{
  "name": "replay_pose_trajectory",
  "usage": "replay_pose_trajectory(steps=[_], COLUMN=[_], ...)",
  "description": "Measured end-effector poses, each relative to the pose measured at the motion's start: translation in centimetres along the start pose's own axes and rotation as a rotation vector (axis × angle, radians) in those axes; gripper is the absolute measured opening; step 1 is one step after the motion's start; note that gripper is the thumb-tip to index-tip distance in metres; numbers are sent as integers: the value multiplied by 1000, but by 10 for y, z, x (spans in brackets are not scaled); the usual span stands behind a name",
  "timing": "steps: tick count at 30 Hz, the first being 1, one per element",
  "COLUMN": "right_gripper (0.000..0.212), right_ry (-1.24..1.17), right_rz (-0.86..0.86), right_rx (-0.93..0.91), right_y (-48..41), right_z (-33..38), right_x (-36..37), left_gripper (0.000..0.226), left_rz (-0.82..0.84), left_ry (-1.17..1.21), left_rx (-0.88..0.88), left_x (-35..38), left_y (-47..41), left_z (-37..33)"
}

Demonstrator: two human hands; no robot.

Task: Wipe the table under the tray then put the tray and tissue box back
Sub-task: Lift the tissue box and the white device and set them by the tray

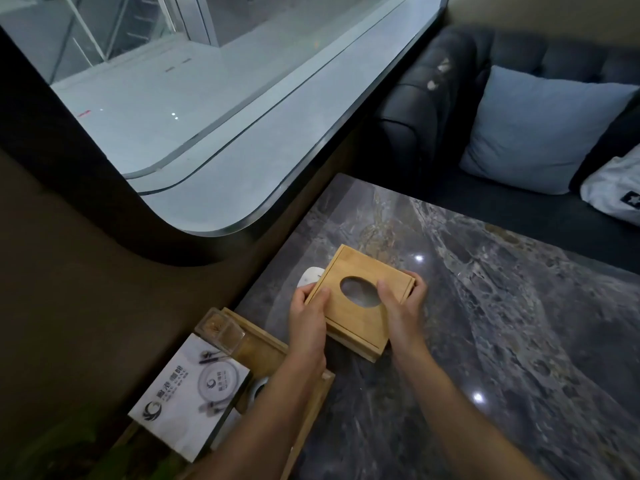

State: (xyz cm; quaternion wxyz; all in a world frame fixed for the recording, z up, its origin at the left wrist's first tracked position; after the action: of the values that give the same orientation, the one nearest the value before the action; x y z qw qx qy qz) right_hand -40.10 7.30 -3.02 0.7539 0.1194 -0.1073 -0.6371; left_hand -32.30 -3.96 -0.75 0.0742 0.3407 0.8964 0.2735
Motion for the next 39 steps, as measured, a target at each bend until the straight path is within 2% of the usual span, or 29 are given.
replay_pose_trajectory(steps=[5,9,15,17,18,21,23,26,30,39], right_gripper=[47,52,53,54,56,58,61,62,47,58], right_ry=[-38,15,55,35,21,-45,-74,-58,-17,99], right_rz=[64,94,115,130,133,140,209,287,294,390], right_rx=[-50,-36,-23,-3,10,43,78,105,79,69], right_y=[7,11,14,13,12,12,14,21,24,20], right_z=[-2,-10,-18,-19,-20,-21,-25,-27,-17,-11], right_x=[34,54,56,50,46,33,32,38,47,84], left_gripper=[17,17,9,15,21,57,81,94,90,99], left_rz=[-114,-188,-213,-218,-230,-249,-212,-192,-248,-235], left_ry=[46,61,20,-121,-265,-822,-1108,-1392,-1464,-1379], left_rx=[-19,-39,-51,37,128,491,659,651,604,581], left_x=[-31,-49,-55,-54,-54,-47,-39,-35,-39,-62], left_y=[-11,-14,-15,-11,-7,10,20,23,16,-4], left_z=[-10,-12,-16,-18,-20,-19,-4,20,21,4])
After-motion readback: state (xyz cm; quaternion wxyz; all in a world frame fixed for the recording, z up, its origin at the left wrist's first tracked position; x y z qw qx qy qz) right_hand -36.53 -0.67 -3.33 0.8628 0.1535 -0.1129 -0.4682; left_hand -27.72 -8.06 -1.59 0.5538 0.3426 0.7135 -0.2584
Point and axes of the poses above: each hand's wrist, its own y-axis away from the middle knuckle, its own x-axis out of the palm, z = x × y, the point moved 3 cm from there along -y, towards the middle knuckle, and after that the axes turned 2 degrees about -y, right-handed, at the moved point
